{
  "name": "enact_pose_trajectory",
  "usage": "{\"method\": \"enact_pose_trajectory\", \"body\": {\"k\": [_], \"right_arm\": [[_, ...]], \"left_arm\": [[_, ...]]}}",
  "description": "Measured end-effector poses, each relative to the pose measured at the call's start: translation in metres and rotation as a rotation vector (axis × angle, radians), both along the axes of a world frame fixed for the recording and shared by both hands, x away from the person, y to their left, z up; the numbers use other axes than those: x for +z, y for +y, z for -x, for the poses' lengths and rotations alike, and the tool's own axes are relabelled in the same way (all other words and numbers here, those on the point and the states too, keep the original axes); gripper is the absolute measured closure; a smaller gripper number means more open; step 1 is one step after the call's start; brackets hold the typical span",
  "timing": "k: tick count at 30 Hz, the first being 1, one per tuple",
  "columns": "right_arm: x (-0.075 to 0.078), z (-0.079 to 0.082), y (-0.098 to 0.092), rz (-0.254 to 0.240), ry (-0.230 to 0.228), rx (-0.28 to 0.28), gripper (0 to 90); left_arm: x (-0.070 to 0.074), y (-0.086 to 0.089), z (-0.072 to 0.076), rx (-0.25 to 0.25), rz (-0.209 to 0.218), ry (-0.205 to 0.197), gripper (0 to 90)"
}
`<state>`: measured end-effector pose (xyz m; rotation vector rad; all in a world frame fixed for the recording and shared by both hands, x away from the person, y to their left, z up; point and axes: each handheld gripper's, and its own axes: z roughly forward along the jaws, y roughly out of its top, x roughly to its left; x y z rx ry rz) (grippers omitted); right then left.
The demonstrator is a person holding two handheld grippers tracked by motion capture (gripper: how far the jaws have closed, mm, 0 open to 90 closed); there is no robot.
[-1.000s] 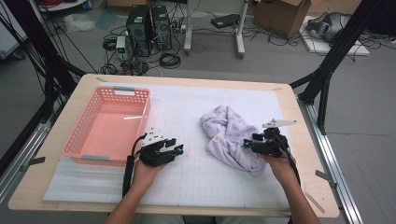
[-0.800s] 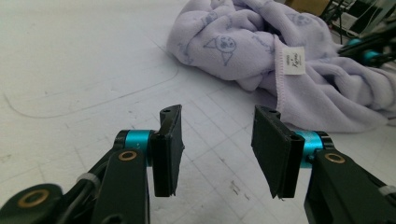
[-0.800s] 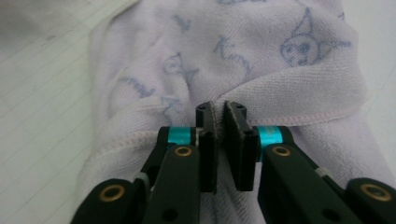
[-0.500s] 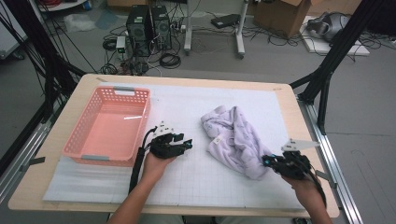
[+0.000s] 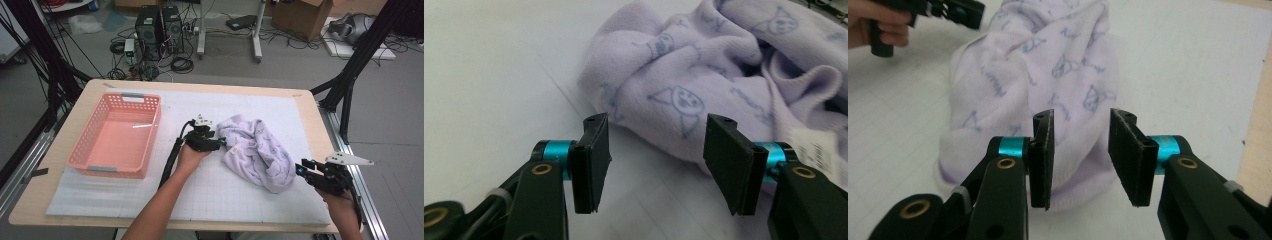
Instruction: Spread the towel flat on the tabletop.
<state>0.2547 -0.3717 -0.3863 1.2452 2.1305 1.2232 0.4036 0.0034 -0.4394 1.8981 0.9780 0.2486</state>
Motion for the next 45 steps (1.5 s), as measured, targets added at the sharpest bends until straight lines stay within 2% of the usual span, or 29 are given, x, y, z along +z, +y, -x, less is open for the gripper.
{"method": "enact_pose_trajectory", "body": {"k": [2, 3, 5, 6, 7, 8, 13, 15, 17, 18, 19, 20, 21, 22, 23, 25, 27, 30, 34, 35, 36, 38, 40, 42, 44, 45], "right_arm": [[-0.003, -0.006, 0.004, -0.003, 0.0, 0.0, 61.9], [-0.005, -0.008, 0.006, 0.002, 0.003, 0.002, 61.8], [-0.009, -0.012, 0.009, 0.0, 0.008, 0.008, 61.8], [-0.01, -0.013, 0.01, -0.004, 0.014, 0.009, 61.8], [-0.012, -0.013, 0.011, -0.006, 0.018, 0.011, 61.8], [-0.013, -0.015, 0.012, -0.009, 0.018, 0.013, 61.8], [-0.018, -0.017, 0.012, -0.01, 0.029, 0.011, 61.8], [-0.019, -0.017, 0.012, -0.01, 0.026, 0.006, 61.8], [-0.018, -0.017, 0.01, -0.015, 0.02, 0.0, 61.8], [-0.018, -0.017, 0.01, -0.021, 0.019, -0.007, 61.9], [-0.018, -0.017, 0.01, -0.018, 0.017, -0.009, 61.8], [-0.018, -0.017, 0.01, -0.017, 0.018, -0.011, 61.9], [-0.018, -0.017, 0.01, -0.013, 0.019, -0.012, 61.8], [-0.019, -0.018, 0.011, -0.014, 0.019, -0.013, 61.8], [-0.018, -0.019, 0.011, -0.016, 0.019, -0.016, 61.6], [-0.018, -0.02, 0.011, -0.02, 0.015, -0.021, 60.4], [-0.017, -0.022, 0.011, -0.022, 0.006, -0.033, 59.5], [-0.016, -0.023, 0.011, -0.035, 0.002, -0.049, 58.2], [-0.016, -0.023, 0.012, -0.042, 0.0, -0.055, 57.3], [-0.016, -0.023, 0.012, -0.042, -0.004, -0.054, 57.2], [-0.015, -0.022, 0.013, -0.043, -0.005, -0.053, 57.0], [-0.016, -0.022, 0.014, -0.04, -0.005, -0.056, 56.6], [-0.016, -0.022, 0.015, -0.038, -0.005, -0.057, 55.4], [-0.017, -0.023, 0.016, -0.034, -0.001, -0.062, 54.7], [-0.017, -0.022, 0.017, -0.037, 0.001, -0.065, 54.4], [-0.017, -0.022, 0.017, -0.036, 0.001, -0.066, 54.4]], "left_arm": [[-0.003, -0.008, -0.008, -0.012, -0.034, 0.018, 43.6], [-0.003, -0.012, -0.012, -0.027, -0.037, 0.022, 44.6], [-0.001, -0.016, -0.016, -0.057, -0.046, -0.007, 60.1], [0.003, -0.018, -0.018, -0.069, -0.078, -0.03, 74.8], [0.006, -0.02, -0.021, -0.063, -0.099, -0.054, 81.2], [0.01, -0.019, -0.026, -0.057, -0.104, -0.062, 82.4], [0.027, -0.006, -0.048, 0.081, -0.109, -0.126, 82.7], [0.033, 0.003, -0.058, 0.147, -0.136, -0.155, 82.6], [0.036, 0.01, -0.066, 0.193, -0.138, -0.171, 82.4], [0.037, 0.015, -0.069, 0.22, -0.131, -0.172, 82.0], [0.037, 0.019, -0.071, 0.243, -0.106, -0.162, 80.9], [0.036, 0.023, -0.072, 0.254, -0.086, -0.142, 78.5], [0.035, 0.025, -0.072, 0.264, -0.063, -0.111, 71.3], [0.034, 0.026, -0.072, 0.253, -0.044, -0.082, 63.2], [0.033, 0.027, -0.069, 0.236, -0.033, -0.07, 58.2], [0.032, 0.029, -0.062, 0.21, -0.033, -0.073, 54.1], [0.031, 0.03, -0.054, 0.183, -0.013, -0.08, 51.1], [0.032, 0.03, -0.04, 0.123, -0.008, -0.095, 52.8], [0.033, 0.025, -0.018, -0.007, 0.009, -0.106, 59.8], [0.033, 0.022, -0.013, -0.047, 0.008, -0.092, 61.4], [0.031, 0.018, -0.007, -0.091, 0.016, -0.094, 62.0], [0.029, 0.01, -0.001, -0.138, 0.006, -0.087, 62.4], [0.021, -0.002, 0.004, -0.179, -0.008, -0.059, 58.4], [0.014, -0.012, 0.005, -0.192, -0.049, -0.026, 51.5], [0.005, -0.02, 0.004, -0.192, -0.068, 0.02, 45.5], [0.001, -0.022, 0.005, -0.191, -0.073, 0.03, 45.5]]}}
